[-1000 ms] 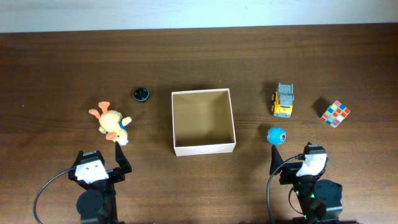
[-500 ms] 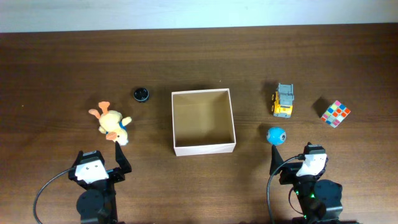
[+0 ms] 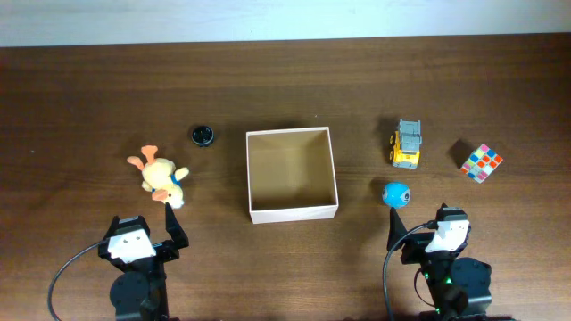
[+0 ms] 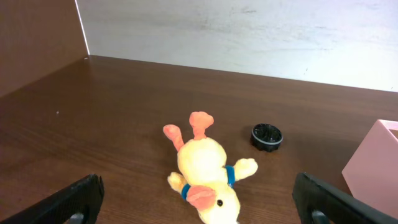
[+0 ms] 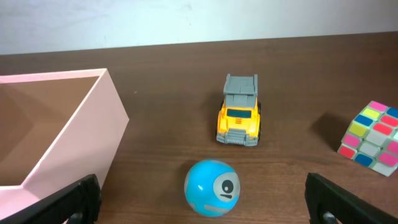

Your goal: Pack container

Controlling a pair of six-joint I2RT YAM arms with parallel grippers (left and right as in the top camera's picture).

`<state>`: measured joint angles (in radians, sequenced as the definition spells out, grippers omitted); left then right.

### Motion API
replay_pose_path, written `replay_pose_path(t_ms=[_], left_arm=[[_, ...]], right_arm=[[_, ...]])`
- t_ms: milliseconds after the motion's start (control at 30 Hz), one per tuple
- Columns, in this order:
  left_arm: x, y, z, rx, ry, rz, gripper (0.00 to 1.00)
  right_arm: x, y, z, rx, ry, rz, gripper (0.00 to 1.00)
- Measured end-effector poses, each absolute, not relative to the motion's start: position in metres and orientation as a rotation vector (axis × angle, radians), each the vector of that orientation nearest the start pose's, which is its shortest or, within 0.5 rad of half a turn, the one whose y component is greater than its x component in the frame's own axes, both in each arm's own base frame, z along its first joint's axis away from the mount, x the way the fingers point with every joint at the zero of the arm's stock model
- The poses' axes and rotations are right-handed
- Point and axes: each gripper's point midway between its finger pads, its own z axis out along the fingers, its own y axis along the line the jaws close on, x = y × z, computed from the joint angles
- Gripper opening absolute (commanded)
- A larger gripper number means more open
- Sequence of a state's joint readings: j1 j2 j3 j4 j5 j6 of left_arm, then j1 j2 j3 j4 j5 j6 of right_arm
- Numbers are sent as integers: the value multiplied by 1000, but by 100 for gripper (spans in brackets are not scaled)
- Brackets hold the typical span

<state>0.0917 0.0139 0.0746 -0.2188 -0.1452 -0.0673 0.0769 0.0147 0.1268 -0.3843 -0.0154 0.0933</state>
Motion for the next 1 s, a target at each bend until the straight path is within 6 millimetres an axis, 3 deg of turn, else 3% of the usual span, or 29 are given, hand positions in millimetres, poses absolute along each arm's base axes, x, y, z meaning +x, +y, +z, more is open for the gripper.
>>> replay_pose_path(t_ms=[267,567,667,800,1000], left_arm=[[235,47,153,-244,1712,143,99],[235,47,153,-244,1713,144,99],[235,47,153,-244,1713,144,99],[235,47,154,-244,1711,143,99],[235,47,153,-244,1712,143,99]], right_arm=[[232,8,153,92,1789,104,99],[228,-15,241,193,1735,-10,99],[244,-17,265,177,1815,-61,99],[268,-17,281,154,1933,-108,99],[304,-15,291,122,2147,-157,99]])
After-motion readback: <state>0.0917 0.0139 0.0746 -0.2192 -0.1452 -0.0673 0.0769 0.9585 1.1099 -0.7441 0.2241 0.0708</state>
